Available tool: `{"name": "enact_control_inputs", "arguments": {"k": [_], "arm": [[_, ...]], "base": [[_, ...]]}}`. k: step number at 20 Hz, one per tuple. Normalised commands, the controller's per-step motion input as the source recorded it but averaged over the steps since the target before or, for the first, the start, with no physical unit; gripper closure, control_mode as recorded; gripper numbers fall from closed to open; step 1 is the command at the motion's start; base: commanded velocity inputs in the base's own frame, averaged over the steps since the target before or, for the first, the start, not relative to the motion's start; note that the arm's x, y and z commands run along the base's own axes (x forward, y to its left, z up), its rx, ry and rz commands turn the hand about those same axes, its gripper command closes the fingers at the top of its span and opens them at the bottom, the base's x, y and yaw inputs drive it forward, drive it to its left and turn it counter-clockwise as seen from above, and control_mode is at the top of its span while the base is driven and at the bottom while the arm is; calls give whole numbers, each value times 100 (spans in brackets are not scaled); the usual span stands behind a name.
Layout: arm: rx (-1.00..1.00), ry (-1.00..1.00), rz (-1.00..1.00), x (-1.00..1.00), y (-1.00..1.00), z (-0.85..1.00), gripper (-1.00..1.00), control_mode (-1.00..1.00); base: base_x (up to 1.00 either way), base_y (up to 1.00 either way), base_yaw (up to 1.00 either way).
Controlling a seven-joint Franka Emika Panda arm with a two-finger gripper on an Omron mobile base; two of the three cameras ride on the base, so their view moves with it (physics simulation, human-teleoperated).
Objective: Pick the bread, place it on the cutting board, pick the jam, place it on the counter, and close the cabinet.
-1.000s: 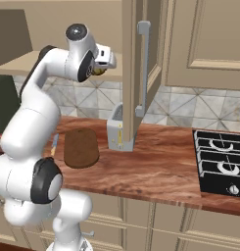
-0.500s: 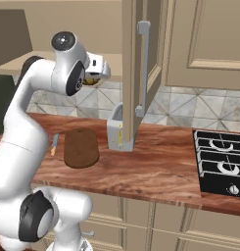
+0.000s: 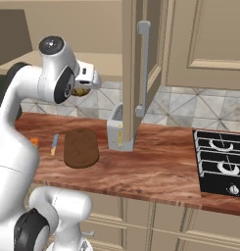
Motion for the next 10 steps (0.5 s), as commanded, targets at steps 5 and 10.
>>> {"name": "enact_control_inputs", "arguments": {"k": [5, 10], "arm": [[0, 15, 2, -2, 16, -38, 100, -100], [0, 18, 1, 0, 11, -35, 100, -100]], "base": [[0, 0, 0], [0, 0, 0]]}}
